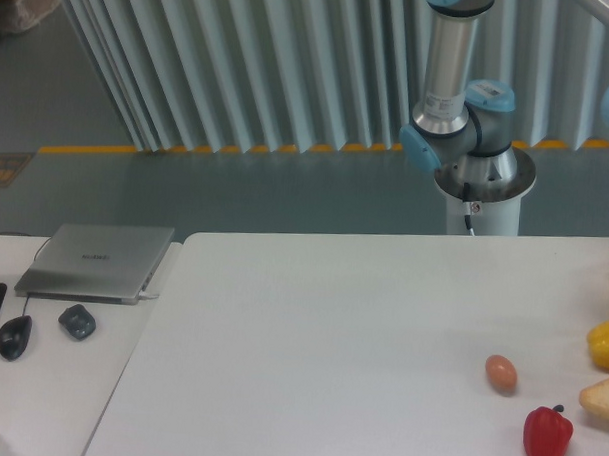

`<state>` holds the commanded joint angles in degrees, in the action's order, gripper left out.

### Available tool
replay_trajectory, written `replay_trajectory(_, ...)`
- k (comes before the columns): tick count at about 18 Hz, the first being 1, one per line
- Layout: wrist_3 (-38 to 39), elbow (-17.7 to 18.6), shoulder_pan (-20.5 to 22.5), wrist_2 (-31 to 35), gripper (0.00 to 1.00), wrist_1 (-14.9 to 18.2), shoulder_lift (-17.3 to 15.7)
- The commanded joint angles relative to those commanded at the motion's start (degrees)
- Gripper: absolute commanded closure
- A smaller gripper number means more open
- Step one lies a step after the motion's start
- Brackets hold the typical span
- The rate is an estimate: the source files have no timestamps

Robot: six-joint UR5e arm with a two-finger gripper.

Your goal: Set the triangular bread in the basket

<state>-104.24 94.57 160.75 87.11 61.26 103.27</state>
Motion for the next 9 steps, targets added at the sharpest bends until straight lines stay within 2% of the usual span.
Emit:
replay_trajectory(2,-0.4,-0.7,0.1,-2.5,0.00,-0.1,0.0)
replay_trajectory(7,0.5,-2.5,-2.5,-2.4,0.00,0.2,-0.2)
replay_trajectory(9,0.2,-2.1,-2.6,-2.4,0.00,0.2,0.0)
